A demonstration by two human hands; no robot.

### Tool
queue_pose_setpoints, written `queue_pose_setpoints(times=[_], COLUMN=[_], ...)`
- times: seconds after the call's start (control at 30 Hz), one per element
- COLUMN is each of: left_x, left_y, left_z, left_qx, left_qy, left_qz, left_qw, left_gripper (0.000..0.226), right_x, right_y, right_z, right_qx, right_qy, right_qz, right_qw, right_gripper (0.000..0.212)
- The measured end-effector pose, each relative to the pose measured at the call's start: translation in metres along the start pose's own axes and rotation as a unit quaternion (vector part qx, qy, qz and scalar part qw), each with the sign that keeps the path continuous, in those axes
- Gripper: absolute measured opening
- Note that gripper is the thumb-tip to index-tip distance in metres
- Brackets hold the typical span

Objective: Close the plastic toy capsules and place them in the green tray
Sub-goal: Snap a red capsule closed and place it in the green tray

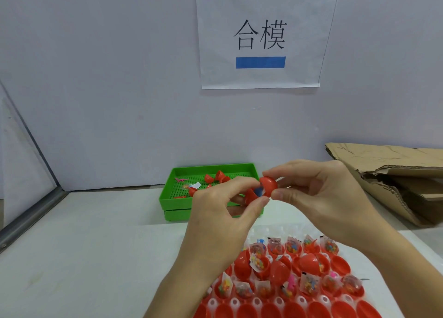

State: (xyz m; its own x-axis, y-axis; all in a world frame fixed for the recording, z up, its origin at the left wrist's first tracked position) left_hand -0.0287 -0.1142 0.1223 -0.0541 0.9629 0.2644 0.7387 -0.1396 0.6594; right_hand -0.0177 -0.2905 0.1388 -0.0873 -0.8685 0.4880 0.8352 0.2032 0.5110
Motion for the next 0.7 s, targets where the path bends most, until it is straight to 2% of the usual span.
queue_pose_setpoints(times=[0.1,0.2,0.37,0.53,0.7], left_x=[-0.0003,-0.0004,-0.0007,0.0005,-0.0002], left_y=[-0.001,-0.0017,0.0004,0.0003,0.0002], left_z=[-0.0011,0.0005,0.0008,0.0043,0.0069], left_qx=[-0.001,0.035,0.034,0.049,0.07], left_qy=[0.0,-0.039,-0.054,-0.103,-0.151], left_qz=[-0.007,-0.028,-0.02,-0.016,-0.015], left_qw=[1.0,0.998,0.998,0.993,0.986], left_gripper=[0.016,0.03,0.024,0.034,0.031], right_x=[-0.0001,0.0002,-0.0012,-0.001,-0.0005], right_y=[0.0,0.0004,0.0005,-0.0003,-0.0007], right_z=[0.0004,0.001,0.0006,0.001,0.0009], right_qx=[0.006,0.009,0.004,-0.003,-0.005], right_qy=[-0.01,-0.015,-0.008,0.008,0.022], right_qz=[0.005,0.001,-0.002,-0.009,-0.001], right_qw=[1.0,1.0,1.0,1.0,1.0], right_gripper=[0.03,0.03,0.029,0.029,0.027])
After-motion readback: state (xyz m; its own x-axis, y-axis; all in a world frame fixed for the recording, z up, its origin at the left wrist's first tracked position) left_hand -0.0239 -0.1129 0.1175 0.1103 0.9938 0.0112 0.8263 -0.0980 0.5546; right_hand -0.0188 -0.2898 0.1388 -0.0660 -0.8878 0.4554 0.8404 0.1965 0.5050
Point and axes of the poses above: each hand's wrist, its own y-axis towards the middle knuckle, its own x-axis out of the back of the hand, z = x × y, the point moved 2 cm from there along y, towards the middle knuckle, and after that the axes turned 11 degrees about -y, right-handed, at the moved point
